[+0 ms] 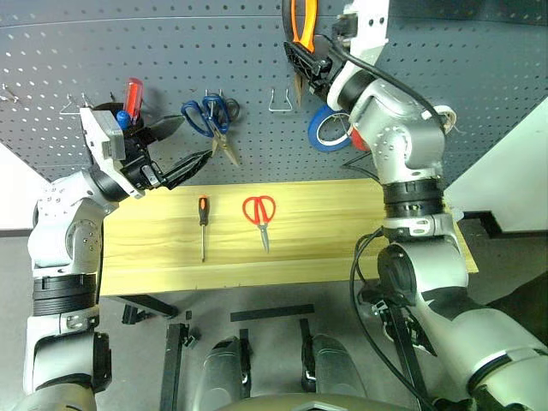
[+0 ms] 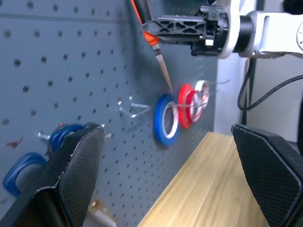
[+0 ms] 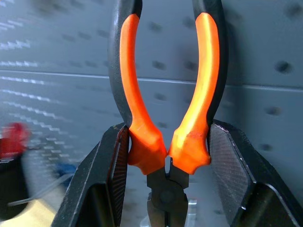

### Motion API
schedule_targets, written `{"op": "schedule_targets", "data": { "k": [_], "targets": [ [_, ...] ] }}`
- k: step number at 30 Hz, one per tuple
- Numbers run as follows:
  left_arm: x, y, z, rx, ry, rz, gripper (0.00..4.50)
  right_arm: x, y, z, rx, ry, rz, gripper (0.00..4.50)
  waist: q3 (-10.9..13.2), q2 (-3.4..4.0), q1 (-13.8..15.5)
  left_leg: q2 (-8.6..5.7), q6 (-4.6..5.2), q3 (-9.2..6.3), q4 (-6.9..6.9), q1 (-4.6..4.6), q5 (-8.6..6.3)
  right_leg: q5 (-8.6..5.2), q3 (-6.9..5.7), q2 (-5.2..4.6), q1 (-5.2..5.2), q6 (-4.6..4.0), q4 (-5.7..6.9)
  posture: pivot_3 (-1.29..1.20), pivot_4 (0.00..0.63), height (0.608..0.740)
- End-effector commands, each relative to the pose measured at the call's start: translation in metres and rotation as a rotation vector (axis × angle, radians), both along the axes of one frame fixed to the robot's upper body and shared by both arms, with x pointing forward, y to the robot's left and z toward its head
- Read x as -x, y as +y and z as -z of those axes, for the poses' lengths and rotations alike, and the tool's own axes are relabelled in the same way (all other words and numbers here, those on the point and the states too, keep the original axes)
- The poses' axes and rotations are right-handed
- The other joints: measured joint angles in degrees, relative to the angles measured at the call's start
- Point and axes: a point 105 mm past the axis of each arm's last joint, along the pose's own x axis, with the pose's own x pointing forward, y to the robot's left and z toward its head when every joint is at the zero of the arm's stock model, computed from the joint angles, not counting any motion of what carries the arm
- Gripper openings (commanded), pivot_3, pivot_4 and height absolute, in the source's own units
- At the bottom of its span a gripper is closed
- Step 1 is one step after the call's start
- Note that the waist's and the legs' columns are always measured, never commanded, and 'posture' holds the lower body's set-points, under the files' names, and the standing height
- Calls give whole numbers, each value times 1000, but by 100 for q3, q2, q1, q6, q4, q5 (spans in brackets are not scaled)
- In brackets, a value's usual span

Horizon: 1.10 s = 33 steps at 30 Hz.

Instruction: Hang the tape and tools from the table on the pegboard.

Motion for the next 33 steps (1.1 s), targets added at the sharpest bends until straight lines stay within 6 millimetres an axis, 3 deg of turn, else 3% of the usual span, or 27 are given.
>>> {"op": "schedule_targets", "data": {
  "k": [1,11,30,33],
  "targets": [
    [1,-2,-12,-20,-57,-7,4500,-3,0,-30,-31,-100,36,2128,0,0,-33,0,0,0,0,0,0,0,0,0,0,0,0,51,66,732],
    [1,0,-11,-43,-55,-37,4500,-4,28,-25,3,-103,-25,2128,-18,1,-104,2,-10,0,4,28,17,1,11,-2,3,-3,50,76,73,732],
    [-1,2,-10,-44,-22,-43,4500,-9,34,20,92,-10,3,2128,-19,2,-26,1,-10,-1,2,27,16,1,12,-2,3,-3,49,67,85,732],
    [-1,2,-8,-46,-18,-40,4500,-10,34,23,105,2,6,3067,-19,2,-27,1,-10,-1,2,28,17,1,12,-2,3,-3,50,66,85,732]
  ]
}}
